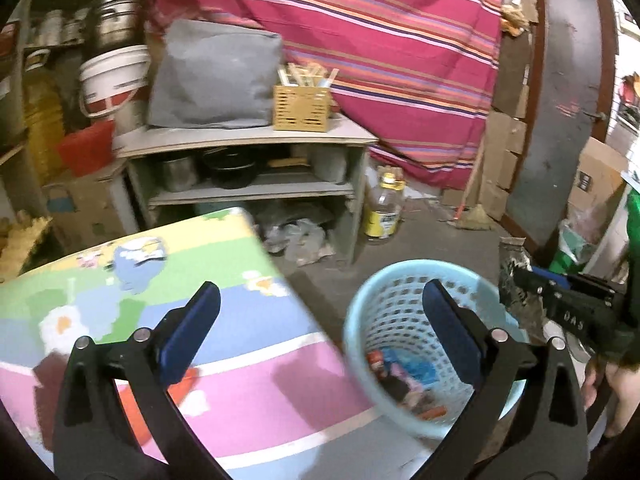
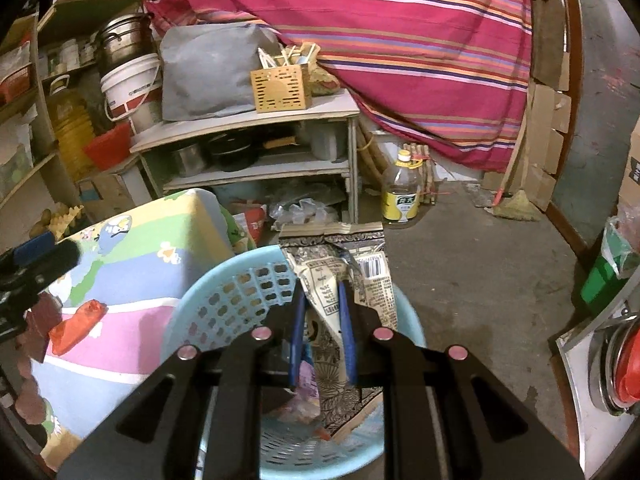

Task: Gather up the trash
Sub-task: 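Carry the black cup and silver pouch to the basket and open both grippers, then grasp a maroon scouring pad with the left gripper while the right grasps the orange wrapper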

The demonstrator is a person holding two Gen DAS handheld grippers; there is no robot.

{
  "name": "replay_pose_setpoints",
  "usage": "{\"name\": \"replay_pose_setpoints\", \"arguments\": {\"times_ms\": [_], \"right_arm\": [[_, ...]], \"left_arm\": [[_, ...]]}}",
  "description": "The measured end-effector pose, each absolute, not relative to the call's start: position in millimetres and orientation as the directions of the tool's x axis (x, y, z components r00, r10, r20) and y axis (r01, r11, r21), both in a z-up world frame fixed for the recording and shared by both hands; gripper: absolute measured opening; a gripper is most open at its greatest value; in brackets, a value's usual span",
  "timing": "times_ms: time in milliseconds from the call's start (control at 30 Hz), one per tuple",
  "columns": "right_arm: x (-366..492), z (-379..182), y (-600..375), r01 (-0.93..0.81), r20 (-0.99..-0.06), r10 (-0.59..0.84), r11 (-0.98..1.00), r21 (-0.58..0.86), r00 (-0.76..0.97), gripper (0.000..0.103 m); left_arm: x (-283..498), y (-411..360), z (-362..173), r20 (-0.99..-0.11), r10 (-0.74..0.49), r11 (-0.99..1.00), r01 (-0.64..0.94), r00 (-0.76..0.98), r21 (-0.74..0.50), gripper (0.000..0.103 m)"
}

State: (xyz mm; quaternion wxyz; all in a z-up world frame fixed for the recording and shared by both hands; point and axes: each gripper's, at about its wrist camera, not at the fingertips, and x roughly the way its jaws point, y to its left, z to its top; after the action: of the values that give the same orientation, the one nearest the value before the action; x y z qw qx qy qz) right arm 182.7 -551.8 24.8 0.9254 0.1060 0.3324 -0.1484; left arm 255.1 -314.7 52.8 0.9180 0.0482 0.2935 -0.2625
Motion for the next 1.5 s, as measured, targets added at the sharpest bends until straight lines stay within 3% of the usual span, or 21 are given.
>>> {"name": "replay_pose_setpoints", "arguments": {"times_ms": [133, 200, 233, 267, 433, 733, 1067, 1233, 1333, 1400, 1500], "right_arm": [[195.8, 9.6, -549.3, 0.334, -0.653, -0.176, 0.934, 0.125, 0.736, 0.019], [199.2, 1.8, -547.2, 0.36, -0.661, -0.201, 0.926, 0.111, 0.723, 0.042], [199.2, -0.5, -546.0, 0.377, -0.659, -0.217, 0.92, 0.109, 0.72, 0.071], [198.2, -1.9, -544.7, 0.385, -0.652, -0.224, 0.916, 0.113, 0.724, 0.078], [198.5, -6.6, -536.1, 0.422, -0.672, -0.261, 0.903, 0.084, 0.693, 0.078], [194.2, 8.3, -478.7, 0.435, -0.628, -0.338, 0.9, 0.001, 0.701, 0.093], [203.6, 6.2, -395.4, 0.36, -0.61, -0.312, 0.932, -0.048, 0.728, 0.095], [213.1, -2.1, -371.1, 0.324, -0.631, -0.296, 0.943, -0.075, 0.717, 0.095], [219.2, -8.0, -359.5, 0.31, -0.65, -0.28, 0.948, -0.072, 0.706, 0.095], [221.7, -10.4, -352.9, 0.3, -0.654, -0.275, 0.951, -0.075, 0.705, 0.095], [225.4, -12.7, -340.4, 0.285, -0.659, -0.268, 0.955, -0.085, 0.703, 0.095]], "left_arm": [[255.2, -274.5, 50.7, -0.564, -0.405, 0.888, 0.457, 0.72, -0.054, 0.098], [256.6, -249.9, 48.1, -0.567, -0.374, 0.906, 0.421, 0.734, -0.052, 0.098], [257.5, -242.2, 47.0, -0.571, -0.367, 0.91, 0.412, 0.734, -0.055, 0.098], [259.0, -232.5, 45.2, -0.577, -0.357, 0.915, 0.399, 0.735, -0.058, 0.098], [264.9, -180.9, 37.5, -0.592, -0.277, 0.947, 0.319, 0.757, -0.035, 0.098], [270.2, -89.9, 14.8, -0.622, -0.166, 0.981, 0.193, 0.765, -0.025, 0.098], [276.2, -27.1, -37.2, -0.71, -0.129, 0.99, 0.133, 0.692, -0.051, 0.097], [278.2, -25.2, -53.0, -0.744, -0.193, 0.979, 0.173, 0.639, -0.106, 0.084], [277.8, -31.3, -58.5, -0.755, -0.213, 0.973, 0.208, 0.621, -0.103, 0.066], [277.4, -31.7, -60.9, -0.759, -0.234, 0.967, 0.229, 0.607, -0.115, 0.042], [276.0, -27.9, -60.4, -0.758, -0.261, 0.96, 0.246, 0.598, -0.136, 0.036]]}}
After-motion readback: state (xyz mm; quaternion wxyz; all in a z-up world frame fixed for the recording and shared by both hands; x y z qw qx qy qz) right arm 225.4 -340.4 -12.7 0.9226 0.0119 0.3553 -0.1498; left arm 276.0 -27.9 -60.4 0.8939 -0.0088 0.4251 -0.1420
